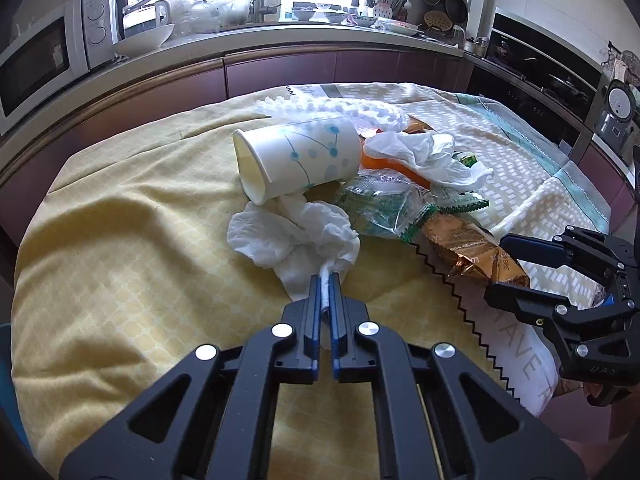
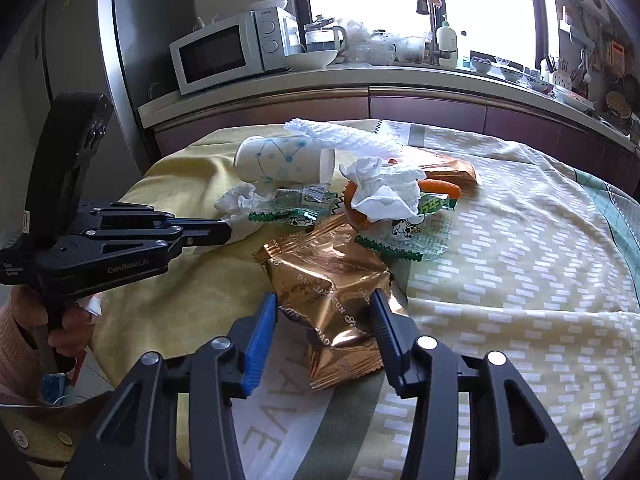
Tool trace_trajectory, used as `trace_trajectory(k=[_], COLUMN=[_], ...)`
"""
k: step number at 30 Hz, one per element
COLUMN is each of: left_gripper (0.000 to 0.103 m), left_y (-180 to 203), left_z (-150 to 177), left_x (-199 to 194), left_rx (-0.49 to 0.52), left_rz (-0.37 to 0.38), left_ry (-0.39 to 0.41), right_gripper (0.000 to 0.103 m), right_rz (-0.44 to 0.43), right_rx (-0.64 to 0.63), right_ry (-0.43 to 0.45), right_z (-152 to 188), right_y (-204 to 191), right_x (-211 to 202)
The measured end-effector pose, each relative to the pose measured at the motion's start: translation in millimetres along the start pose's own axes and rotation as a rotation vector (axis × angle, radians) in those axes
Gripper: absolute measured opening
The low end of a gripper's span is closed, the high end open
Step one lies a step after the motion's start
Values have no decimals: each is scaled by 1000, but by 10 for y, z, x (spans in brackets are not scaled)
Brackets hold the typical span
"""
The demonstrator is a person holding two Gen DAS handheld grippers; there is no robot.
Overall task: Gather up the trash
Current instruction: 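Grasp the crumpled white tissue with the left tool while the right tool grasps the gold wrapper, then carry the tissue and gold wrapper with both tools over the blue bin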
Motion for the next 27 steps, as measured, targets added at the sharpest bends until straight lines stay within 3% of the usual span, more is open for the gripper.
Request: trace_trajectory(k=[5, 14, 27], left_gripper=[2, 2, 2], left_y=[-48, -232, -582], left_z=[73, 396, 845], left_x=[-137, -477, -968], left_rx=[-8, -45, -117], left_rz=[6, 41, -5], left_ry=[34, 79, 139], right_gripper=[29, 27, 26], right_rz=[-23, -127, -280], right_rx=[-4, -26, -123], right_ry=[7, 18, -1], right_z=[-1, -6, 40], right_y=[-32, -179, -711], right_x=[-51, -180, -275])
Point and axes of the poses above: each gripper's, at about its wrist camera, not at the fingertips, and x roughly the way its jaws point, y to its right, z to its underside, the point moved 6 cm from there along x, roughly the way its jaws point, and after that the axes turned 14 degrees about -y, right-handed, at the moved point
